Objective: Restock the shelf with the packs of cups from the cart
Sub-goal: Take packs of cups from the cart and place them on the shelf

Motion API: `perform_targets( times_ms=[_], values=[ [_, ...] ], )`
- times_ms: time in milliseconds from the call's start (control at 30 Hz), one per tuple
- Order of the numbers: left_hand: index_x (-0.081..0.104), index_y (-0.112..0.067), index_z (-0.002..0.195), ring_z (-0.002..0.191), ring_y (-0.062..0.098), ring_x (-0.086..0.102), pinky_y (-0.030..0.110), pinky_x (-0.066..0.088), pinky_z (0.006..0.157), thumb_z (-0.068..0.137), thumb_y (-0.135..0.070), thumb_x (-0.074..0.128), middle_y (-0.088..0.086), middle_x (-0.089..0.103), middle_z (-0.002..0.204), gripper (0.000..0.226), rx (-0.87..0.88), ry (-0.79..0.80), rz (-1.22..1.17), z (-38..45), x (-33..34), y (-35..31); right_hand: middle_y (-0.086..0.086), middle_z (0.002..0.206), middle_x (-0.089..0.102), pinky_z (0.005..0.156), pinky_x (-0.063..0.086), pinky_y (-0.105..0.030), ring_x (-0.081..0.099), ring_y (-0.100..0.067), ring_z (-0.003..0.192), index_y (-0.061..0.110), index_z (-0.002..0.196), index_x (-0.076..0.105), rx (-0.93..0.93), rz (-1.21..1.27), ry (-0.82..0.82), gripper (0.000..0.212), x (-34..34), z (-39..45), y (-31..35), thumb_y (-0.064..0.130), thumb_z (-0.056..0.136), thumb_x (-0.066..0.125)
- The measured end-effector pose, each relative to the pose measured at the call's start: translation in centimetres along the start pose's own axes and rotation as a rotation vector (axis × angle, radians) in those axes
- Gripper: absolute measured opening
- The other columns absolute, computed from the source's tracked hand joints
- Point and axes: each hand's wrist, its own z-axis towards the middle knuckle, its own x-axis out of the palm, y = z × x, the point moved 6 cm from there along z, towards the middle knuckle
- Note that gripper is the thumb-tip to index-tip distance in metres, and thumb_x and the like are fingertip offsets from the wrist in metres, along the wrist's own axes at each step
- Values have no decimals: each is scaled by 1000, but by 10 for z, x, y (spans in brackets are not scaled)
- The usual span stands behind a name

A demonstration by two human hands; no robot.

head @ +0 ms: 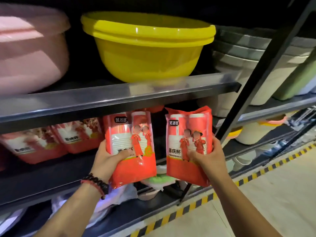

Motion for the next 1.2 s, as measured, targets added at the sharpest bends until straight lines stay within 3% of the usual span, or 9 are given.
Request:
perform_targets(
  times_ms=[100,200,333,500,633,767,867,1033,1200],
  values=[
    [67,-29,105,88,15,74,25,58,68,42,-30,91,-3,77,99,67,12,-61,-15,10,10,2,9,107,71,78,59,-38,73,-7,90,61,103,50,-12,27,48,69,-1,37,-4,38,50,87],
    [57,-16,120,98,25,72,40,57,83,41,-29,91,7,74,109,87,7,-133,-31,18,12,11,11,107,69,80,58,-37,71,-3,88,46,116,50,-38,47,87,78,4,71,-8,40,48,86],
    [53,-25,110,96,17,71,35,55,80,45,-21,90,3,71,109,75,-14,-229,1,31,11,23,11,109,69,77,56,-32,70,-4,90,34,125,50,-39,81,134,89,18,106,-22,39,46,88],
    [60,-7,110,93,26,72,45,59,80,35,-33,93,15,72,107,86,-86,-274,-14,59,12,45,8,100,74,59,56,-19,73,-3,80,32,118,55,-26,140,184,77,39,150,-38,30,50,91],
    [78,-14,89,84,19,74,34,60,77,45,-15,95,15,76,99,48,-62,-250,20,96,13,56,2,96,75,54,56,-18,75,-5,75,32,108,59,-38,163,223,66,63,186,-54,24,52,92],
    [51,-18,125,94,1,68,31,57,91,63,21,78,-2,67,110,79,182,-227,170,143,15,41,1,104,78,78,62,-31,76,-14,94,19,125,64,-100,191,318,86,91,224,-69,22,44,91],
    [43,-7,136,116,19,61,44,50,102,64,12,83,7,62,127,84,249,-197,295,169,15,38,7,112,77,89,60,-37,73,-13,104,24,132,58,-159,170,412,91,109,256,-67,17,51,98],
    [47,-13,139,125,21,56,47,43,109,66,-10,90,6,61,134,85,251,-201,386,210,8,44,4,128,70,92,56,-34,66,-17,120,35,133,55,-237,120,605,86,137,285,-47,37,58,96],
    [51,-24,134,124,22,54,42,42,107,69,-20,88,-6,59,127,75,158,-157,397,243,0,49,-1,127,68,103,53,-45,64,-21,122,13,143,45,-283,120,639,77,165,304,-42,8,75,79]
  ],
)
